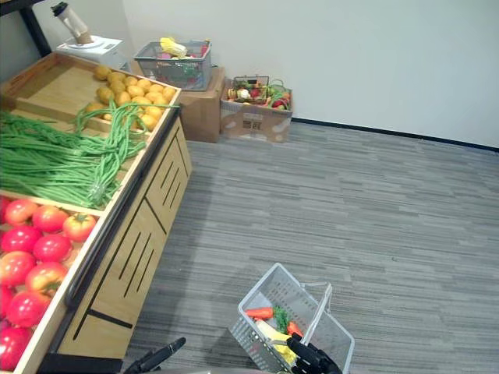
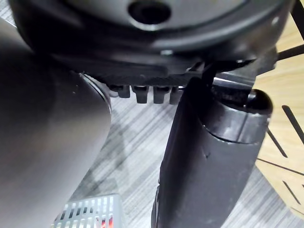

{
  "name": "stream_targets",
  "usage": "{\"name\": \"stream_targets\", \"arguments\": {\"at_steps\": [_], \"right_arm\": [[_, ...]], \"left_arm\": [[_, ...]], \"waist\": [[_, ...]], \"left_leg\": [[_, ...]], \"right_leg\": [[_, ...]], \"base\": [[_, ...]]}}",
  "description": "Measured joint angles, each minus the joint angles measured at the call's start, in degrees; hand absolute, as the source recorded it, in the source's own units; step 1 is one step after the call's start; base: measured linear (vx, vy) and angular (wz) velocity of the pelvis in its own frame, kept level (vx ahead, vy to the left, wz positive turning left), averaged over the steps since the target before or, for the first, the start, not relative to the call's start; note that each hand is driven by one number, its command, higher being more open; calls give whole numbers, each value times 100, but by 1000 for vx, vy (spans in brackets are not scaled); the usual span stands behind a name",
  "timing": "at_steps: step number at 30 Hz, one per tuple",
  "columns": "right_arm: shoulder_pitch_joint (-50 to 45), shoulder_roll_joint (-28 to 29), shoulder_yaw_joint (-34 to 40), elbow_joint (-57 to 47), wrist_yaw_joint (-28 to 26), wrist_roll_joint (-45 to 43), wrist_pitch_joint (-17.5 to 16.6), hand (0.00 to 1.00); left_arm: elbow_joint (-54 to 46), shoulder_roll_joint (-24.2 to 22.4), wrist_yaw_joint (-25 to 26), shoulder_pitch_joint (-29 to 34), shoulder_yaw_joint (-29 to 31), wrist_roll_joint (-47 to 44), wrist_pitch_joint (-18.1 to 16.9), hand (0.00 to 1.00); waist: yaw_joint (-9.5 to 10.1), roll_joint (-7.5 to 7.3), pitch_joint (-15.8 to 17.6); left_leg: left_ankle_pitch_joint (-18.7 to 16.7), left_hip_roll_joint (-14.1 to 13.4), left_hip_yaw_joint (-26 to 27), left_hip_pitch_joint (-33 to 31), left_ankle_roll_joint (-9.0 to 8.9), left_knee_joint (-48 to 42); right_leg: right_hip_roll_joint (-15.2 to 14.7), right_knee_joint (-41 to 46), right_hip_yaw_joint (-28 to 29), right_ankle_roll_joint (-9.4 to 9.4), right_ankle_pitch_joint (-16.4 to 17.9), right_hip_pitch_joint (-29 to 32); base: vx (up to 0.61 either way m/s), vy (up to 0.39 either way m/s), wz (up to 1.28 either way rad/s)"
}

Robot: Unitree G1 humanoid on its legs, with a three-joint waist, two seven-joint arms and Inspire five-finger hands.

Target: Pick vegetable in the basket

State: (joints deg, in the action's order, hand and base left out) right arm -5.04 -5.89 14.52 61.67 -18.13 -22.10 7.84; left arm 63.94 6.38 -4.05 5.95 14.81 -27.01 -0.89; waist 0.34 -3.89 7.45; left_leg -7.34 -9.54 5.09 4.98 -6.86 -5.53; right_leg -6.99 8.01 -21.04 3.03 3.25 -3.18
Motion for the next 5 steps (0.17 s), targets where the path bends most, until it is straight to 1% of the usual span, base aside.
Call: {"name": "stream_targets", "arguments": {"at_steps": [2,3,5], "right_arm": [[28,31,-3,51,112,1,24,0],[74,67,-4,125,218,1,25,0],[111,99,-12,176,320,0,34,0]], "left_arm": [[-1,4,31,15,-1,2,-71,100],[-1,5,54,29,-4,8,-119,100],[-4,5,66,36,-43,8,-154,100]], "waist": [[33,7,4],[49,-9,0],[55,-24,-10]], "left_leg": [[43,6,-25,-10,-7,11],[105,18,-39,-8,1,63],[214,59,-74,19,-6,220]], "right_leg": [[1,-41,-24,25,-16,-20],[5,-123,-36,66,-44,-78],[3,-259,-42,73,-47,-118]], "base": [[-78,-32,9],[-120,-50,8],[-105,-43,7]]}}
